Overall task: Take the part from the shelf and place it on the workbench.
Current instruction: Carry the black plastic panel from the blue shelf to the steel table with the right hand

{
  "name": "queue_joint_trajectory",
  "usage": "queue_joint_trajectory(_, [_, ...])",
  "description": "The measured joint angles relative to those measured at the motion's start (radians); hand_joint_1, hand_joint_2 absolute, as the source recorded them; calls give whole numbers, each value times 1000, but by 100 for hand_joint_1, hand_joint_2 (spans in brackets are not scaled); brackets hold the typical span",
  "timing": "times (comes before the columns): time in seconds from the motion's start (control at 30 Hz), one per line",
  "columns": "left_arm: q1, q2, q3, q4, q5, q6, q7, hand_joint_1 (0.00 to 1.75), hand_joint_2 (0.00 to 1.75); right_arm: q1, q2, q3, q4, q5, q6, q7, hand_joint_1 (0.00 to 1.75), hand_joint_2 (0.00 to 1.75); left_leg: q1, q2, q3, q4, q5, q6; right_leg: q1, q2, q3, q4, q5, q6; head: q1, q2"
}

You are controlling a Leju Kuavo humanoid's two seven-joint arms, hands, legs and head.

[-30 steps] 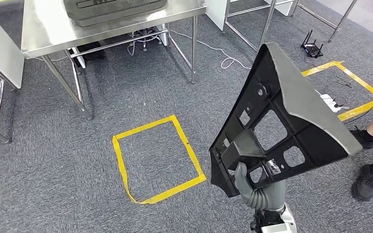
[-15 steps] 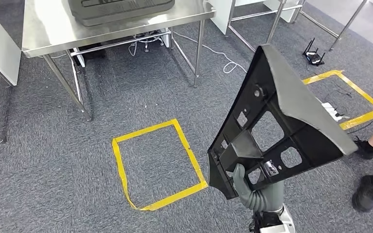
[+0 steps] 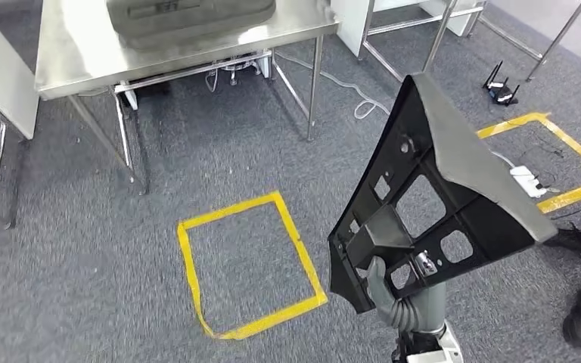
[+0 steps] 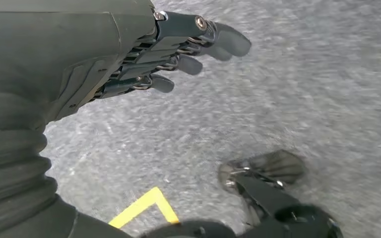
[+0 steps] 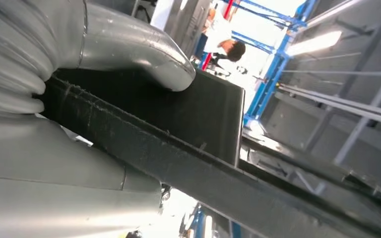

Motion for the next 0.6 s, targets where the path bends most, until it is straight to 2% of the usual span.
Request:
queue_joint_trajectory(0.07, [0,-1,0,0,0,0,0,0,175,0,1,-1,0,1,2,0,166,175,6,3,-74,115,-37,-11,0,-1,19,-1,-13,-6,-4,0])
queue_joint_trajectory(0.1, [1,-1,0,0,0,0,0,0,175,1,2,-1,0,1,3,0,166,175,11,5,-110,156,-54,-16,-1,0,28,-1,-21,-6,-3,0])
queue_joint_trajectory(0.13, [2,-1,0,0,0,0,0,0,175,2,2,-1,0,1,3,0,166,175,15,6,-133,170,-60,-22,-3,1,39,-1,-30,-3,-3,0])
queue_joint_trajectory(0.17, [3,-1,0,0,0,0,0,0,175,3,2,-2,0,1,3,0,166,175,20,8,-141,154,-51,-27,-6,3,51,0,-40,1,-4,0])
queue_joint_trajectory(0.2, [4,-1,0,0,0,0,0,0,175,3,2,-2,0,1,3,0,166,175,25,9,-132,108,-20,-33,-10,4,65,0,-50,6,-4,0])
queue_joint_trajectory(0.23, [4,-1,0,0,0,0,0,0,175,3,2,-2,0,1,3,0,166,175,30,12,-114,45,28,-39,-13,5,76,0,-61,13,-4,0])
queue_joint_trajectory(0.3, [5,-2,1,2,0,0,0,0,175,3,2,-2,0,1,3,0,166,175,33,19,-86,-47,88,-40,-13,5,96,1,-83,29,-9,0])
queue_joint_trajectory(0.33, [4,-3,1,2,0,0,0,0,175,3,2,-2,0,1,3,0,166,175,33,21,-79,-67,99,-35,-11,4,104,0,-90,38,-10,0])
queue_joint_trajectory(0.43, [3,-4,1,2,-1,0,-1,0,175,2,3,-2,-2,1,3,1,166,175,27,18,-66,-72,93,-10,-9,3,112,10,-88,60,-8,0])
queue_joint_trajectory(0.47, [3,-4,1,2,-1,0,-2,0,175,0,3,-2,-2,1,3,1,166,175,26,16,-59,-74,90,-2,-9,3,93,41,-84,63,-6,0])
queue_joint_trajectory(0.5, [2,-4,1,2,-2,0,-2,0,175,-1,3,-2,-3,1,4,1,166,175,25,13,-52,-76,86,5,-9,2,61,90,-86,61,-4,0])
queue_joint_trajectory(0.53, [2,-4,1,2,-4,-1,-3,0,175,-1,3,-2,-3,1,4,1,166,175,24,11,-47,-78,80,12,-8,2,15,154,-96,56,-4,0])
queue_joint_trajectory(0.6, [0,-3,1,2,-6,-1,-3,0,175,-1,3,-2,-2,1,4,1,166,175,18,6,-36,-78,66,22,-3,2,-80,265,-141,42,-3,0])
